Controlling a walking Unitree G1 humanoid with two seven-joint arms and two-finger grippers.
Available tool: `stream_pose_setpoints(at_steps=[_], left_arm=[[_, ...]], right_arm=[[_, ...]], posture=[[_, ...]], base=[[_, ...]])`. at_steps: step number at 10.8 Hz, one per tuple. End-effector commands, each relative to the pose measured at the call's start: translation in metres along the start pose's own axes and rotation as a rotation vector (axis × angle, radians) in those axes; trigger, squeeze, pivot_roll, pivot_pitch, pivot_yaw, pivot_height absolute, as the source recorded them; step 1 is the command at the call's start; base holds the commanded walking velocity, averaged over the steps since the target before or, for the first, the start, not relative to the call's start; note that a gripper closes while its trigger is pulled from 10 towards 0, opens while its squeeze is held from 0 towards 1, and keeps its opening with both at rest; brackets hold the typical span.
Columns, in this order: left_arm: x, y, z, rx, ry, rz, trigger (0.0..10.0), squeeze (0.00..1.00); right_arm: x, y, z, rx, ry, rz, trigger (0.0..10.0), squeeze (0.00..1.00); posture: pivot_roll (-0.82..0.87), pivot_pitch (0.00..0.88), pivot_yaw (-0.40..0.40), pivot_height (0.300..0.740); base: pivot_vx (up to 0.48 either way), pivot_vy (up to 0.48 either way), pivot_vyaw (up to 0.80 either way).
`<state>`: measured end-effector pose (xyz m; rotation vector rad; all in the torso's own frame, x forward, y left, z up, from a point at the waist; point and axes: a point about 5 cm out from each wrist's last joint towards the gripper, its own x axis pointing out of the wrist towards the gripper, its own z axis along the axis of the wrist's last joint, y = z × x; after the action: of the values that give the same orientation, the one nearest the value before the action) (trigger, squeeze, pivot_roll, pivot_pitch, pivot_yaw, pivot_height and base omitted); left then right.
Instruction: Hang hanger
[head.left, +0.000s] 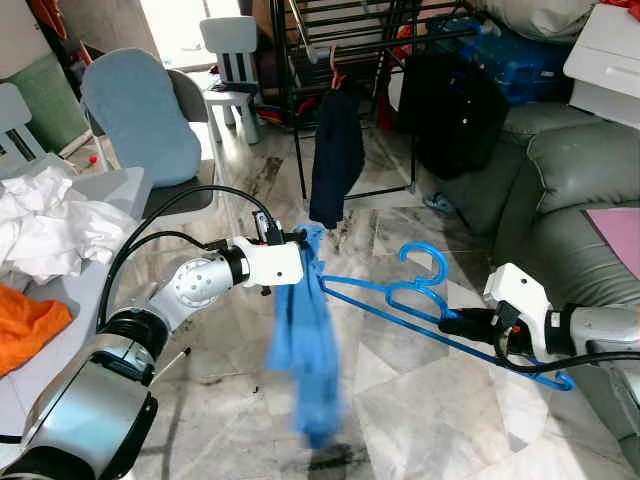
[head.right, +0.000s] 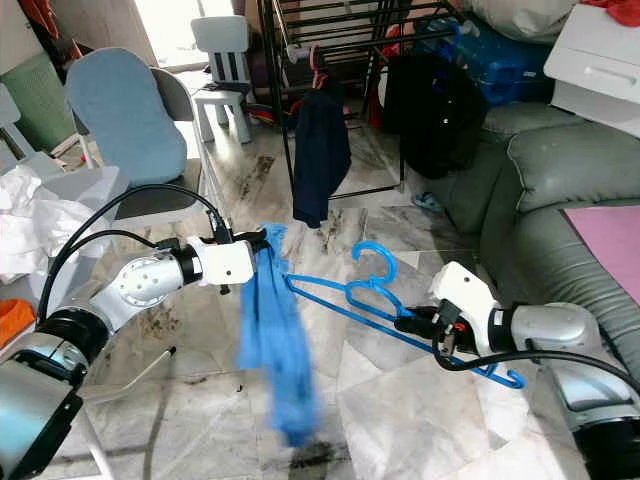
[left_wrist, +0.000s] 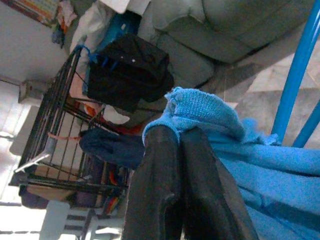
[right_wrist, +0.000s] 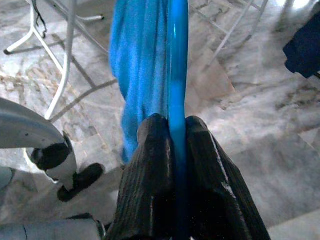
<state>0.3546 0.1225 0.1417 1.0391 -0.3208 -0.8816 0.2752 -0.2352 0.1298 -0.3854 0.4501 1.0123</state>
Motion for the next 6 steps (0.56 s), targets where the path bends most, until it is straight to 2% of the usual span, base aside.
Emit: stream_pose_setpoints(at_steps=[1, 2, 3, 4, 5, 6], left_arm=[[0.004, 0.015, 0.008, 0.017, -0.046, 0.055, 10.0, 0.00], [0.005, 0.016, 0.011, 0.009, -0.066, 0.064, 10.0, 0.00], [0.009, 0.014, 0.018, 0.069, -0.106, 0.061, 10.0, 0.00], [0.008, 0.006, 0.014, 0.098, -0.077, 0.005, 10.0, 0.00], [0.003, 0.005, 0.003, 0.124, -0.003, -0.018, 10.0, 0.00], [-0.003, 0.010, -0.011, 0.127, 0.111, -0.018, 10.0, 0.00]], right_arm=[[0.009, 0.005, 0.006, -0.016, -0.023, 0.044, 10.0, 0.00], [0.011, 0.005, 0.007, -0.012, -0.027, 0.044, 10.0, 0.00], [0.015, 0.008, 0.007, -0.012, -0.026, 0.069, 10.0, 0.00], [0.013, 0.007, 0.007, -0.017, -0.021, 0.061, 10.0, 0.00], [0.007, 0.002, 0.004, -0.027, 0.002, 0.029, 10.0, 0.00], [0.002, 0.001, 0.003, -0.031, 0.012, 0.010, 10.0, 0.00]], posture=[[-0.21, 0.000, 0.107, 0.740], [-0.21, 0.000, 0.107, 0.740], [-0.20, 0.000, 0.104, 0.740], [-0.20, 0.000, 0.105, 0.740], [-0.20, 0.000, 0.108, 0.740], [-0.20, 0.000, 0.111, 0.740]], base=[[0.000, 0.000, 0.00], [0.000, 0.000, 0.00], [0.000, 0.000, 0.00], [0.000, 0.000, 0.00], [0.000, 0.000, 0.00], [0.000, 0.000, 0.00]])
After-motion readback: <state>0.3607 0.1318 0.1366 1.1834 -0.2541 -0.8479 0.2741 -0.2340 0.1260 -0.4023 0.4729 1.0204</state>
